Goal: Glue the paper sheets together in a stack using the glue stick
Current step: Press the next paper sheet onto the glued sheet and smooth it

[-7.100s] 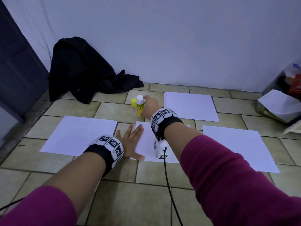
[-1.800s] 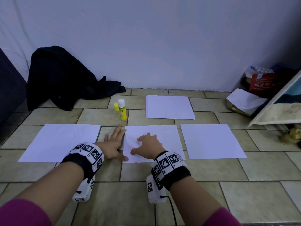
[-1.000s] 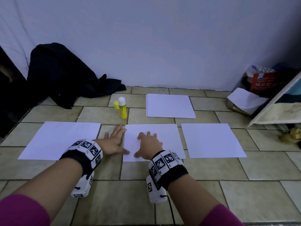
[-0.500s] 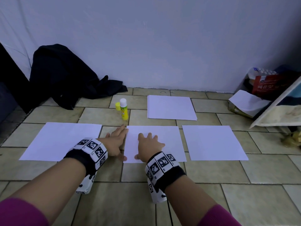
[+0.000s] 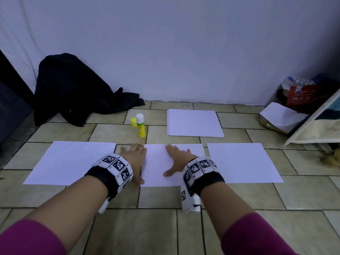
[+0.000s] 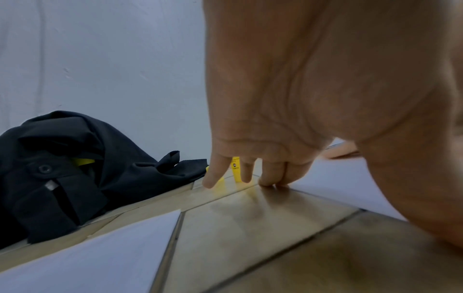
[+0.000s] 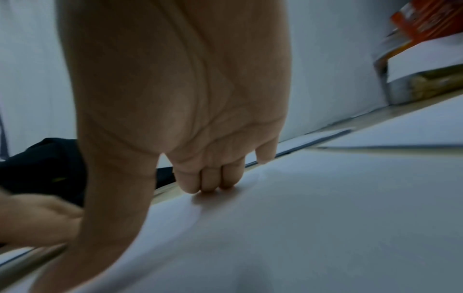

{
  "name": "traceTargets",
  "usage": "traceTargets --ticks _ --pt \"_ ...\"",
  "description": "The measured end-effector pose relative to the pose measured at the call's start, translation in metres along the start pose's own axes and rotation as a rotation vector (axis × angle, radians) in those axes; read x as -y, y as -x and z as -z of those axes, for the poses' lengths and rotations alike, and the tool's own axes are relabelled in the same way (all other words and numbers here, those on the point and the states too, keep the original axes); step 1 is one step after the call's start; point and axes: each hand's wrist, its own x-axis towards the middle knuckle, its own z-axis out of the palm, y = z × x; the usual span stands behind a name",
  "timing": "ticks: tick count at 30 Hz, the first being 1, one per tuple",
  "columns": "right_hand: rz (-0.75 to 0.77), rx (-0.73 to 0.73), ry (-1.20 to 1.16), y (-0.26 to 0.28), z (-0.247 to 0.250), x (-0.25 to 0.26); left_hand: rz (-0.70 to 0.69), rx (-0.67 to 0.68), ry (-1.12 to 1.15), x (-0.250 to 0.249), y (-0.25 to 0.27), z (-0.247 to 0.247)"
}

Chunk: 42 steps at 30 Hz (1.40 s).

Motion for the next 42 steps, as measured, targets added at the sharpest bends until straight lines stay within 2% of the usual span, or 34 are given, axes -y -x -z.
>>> traceTargets --ticks 7,11,16,18,20,22,23,26,28,31,34,38,42 --pt "-0.293 -0.072 -0.042 0.017 0.006 -0.052 -0.014 0.038 -0.035 0.0 -0.007 -0.002" --pt "-0.325 -0.118 0.067 0.019 0.008 -0.044 -0.04 0.041 -0.067 0.004 -0.007 0.001" --pt "-0.483 -0.24 0.27 0.025 0.006 -0.018 -0.037 -0.009 -0.071 0.016 -0.007 0.01" --pt "-0.424 -0.25 0.238 0.026 -0.002 -0.01 -0.027 -0.113 -0.009 0.014 -0.003 0.018" --pt "-0.337 -0.24 0.165 0.027 -0.009 -0.003 -0.152 -0.261 0.099 0.005 0.002 0.02" --pt "-0.258 -0.266 0.109 0.026 -0.014 0.002 -0.297 -0.301 0.152 -0.01 0.009 0.015" --pt "-0.247 -0.28 0.099 0.025 -0.015 0.005 -0.312 -0.281 0.129 -0.018 0.014 0.01" --pt "-0.302 -0.289 0.08 0.024 -0.022 0.015 -0.284 -0.234 0.054 -0.033 0.025 -0.001" --pt "-0.282 -0.263 0.057 0.022 -0.027 0.022 -0.289 -0.225 0.078 -0.031 0.032 0.0" --pt "-0.171 -0.235 0.074 0.02 -0.031 0.036 -0.256 -0.268 0.228 -0.021 0.033 -0.001" --pt "-0.032 -0.196 0.151 0.02 -0.029 0.044 -0.144 -0.323 0.255 -0.012 0.027 -0.012" --pt "0.076 -0.206 0.1 0.02 -0.021 0.051 -0.065 -0.16 0.254 -0.01 0.021 -0.022" --pt "0.167 -0.157 -0.093 0.015 -0.023 0.064 -0.057 -0.17 0.1 -0.011 0.022 -0.019"
